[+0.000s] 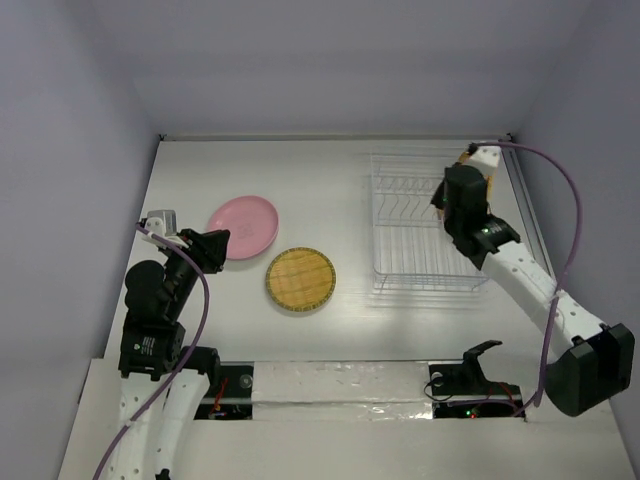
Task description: Unload the plates from the dish rack
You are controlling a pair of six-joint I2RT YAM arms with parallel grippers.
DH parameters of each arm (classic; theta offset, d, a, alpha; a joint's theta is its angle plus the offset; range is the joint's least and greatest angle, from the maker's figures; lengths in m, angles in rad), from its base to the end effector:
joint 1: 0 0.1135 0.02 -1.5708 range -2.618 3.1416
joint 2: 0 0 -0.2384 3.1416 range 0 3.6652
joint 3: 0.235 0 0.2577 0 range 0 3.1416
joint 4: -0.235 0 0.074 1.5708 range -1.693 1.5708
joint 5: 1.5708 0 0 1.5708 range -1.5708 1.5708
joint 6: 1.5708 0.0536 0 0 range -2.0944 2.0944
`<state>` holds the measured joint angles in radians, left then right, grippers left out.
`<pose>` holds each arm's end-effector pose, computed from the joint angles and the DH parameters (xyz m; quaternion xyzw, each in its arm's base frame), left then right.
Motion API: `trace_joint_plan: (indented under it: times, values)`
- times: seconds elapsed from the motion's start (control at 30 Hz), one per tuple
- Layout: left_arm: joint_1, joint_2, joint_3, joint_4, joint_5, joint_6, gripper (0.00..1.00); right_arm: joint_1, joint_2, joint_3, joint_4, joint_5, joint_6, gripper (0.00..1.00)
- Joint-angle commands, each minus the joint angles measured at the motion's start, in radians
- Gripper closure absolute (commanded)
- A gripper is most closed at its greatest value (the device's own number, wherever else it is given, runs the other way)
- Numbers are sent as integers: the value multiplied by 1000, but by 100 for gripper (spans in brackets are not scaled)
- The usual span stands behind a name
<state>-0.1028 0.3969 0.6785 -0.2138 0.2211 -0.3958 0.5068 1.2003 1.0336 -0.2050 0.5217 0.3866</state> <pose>0.1482 -0.0271 0.3415 -0.0193 0.6831 -0.2522 0.6852 0.2779 0.1237 0.3096 0.0974 0.8050 0.0435 0.5837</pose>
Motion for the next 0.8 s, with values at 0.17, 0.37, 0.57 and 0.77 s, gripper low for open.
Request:
trace_joint_plan:
  times: [0.17,0.37,0.57,0.77]
  values:
    - [-11,-20,-10,47,0,6,87,-336,40,-61,90,-33,20,66]
    - [-20,-15,-8,45,-2,5,81,-432,122,-53,115,-97,44,63]
    - [-20,-15,-7,45,-5,6,77,-479,188,-55,137,-112,58,57]
    - [-20,-15,-7,44,-6,6,76,-488,260,9,127,-147,63,60]
